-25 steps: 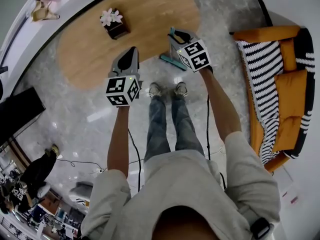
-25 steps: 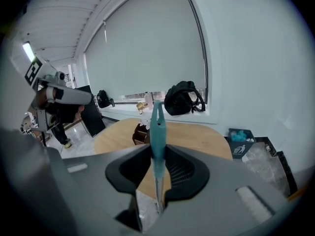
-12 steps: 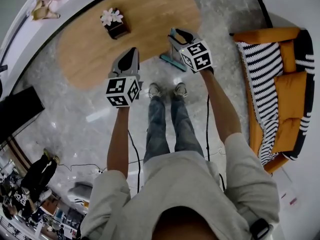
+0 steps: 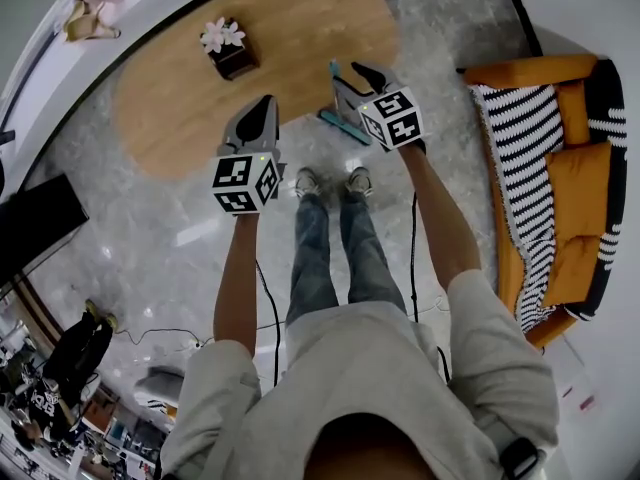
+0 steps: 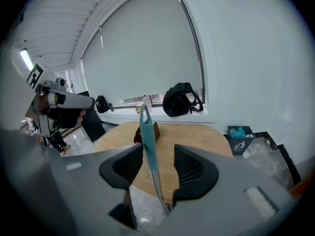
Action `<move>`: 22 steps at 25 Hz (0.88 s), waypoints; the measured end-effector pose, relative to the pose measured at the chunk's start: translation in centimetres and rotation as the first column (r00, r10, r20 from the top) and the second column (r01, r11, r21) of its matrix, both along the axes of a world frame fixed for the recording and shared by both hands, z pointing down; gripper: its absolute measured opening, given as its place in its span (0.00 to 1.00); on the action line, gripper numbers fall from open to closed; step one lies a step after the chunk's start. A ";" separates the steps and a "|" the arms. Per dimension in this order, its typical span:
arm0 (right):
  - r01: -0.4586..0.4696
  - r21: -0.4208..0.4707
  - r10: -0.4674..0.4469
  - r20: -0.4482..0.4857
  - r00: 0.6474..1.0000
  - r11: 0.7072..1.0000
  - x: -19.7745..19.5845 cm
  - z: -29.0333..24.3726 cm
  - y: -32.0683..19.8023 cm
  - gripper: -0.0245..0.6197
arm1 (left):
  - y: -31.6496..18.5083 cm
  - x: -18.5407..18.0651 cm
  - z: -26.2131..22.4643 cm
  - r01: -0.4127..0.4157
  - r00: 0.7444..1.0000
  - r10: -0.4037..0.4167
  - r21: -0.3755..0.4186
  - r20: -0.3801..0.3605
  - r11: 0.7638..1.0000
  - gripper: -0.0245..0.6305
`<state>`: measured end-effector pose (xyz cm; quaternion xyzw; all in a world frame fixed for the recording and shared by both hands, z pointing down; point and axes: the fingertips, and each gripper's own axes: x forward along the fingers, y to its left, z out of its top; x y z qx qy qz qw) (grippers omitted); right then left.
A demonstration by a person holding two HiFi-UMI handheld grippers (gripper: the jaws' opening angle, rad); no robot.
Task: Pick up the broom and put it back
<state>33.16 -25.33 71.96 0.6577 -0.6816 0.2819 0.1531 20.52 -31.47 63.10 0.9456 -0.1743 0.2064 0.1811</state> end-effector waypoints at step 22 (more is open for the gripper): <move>-0.124 0.092 0.127 -0.028 0.992 0.988 1.3 -5.1 3.0 0.17 | 0.8 0.4 -2.9 0.000 1.000 0.001 0.033 -0.031 0.999 0.04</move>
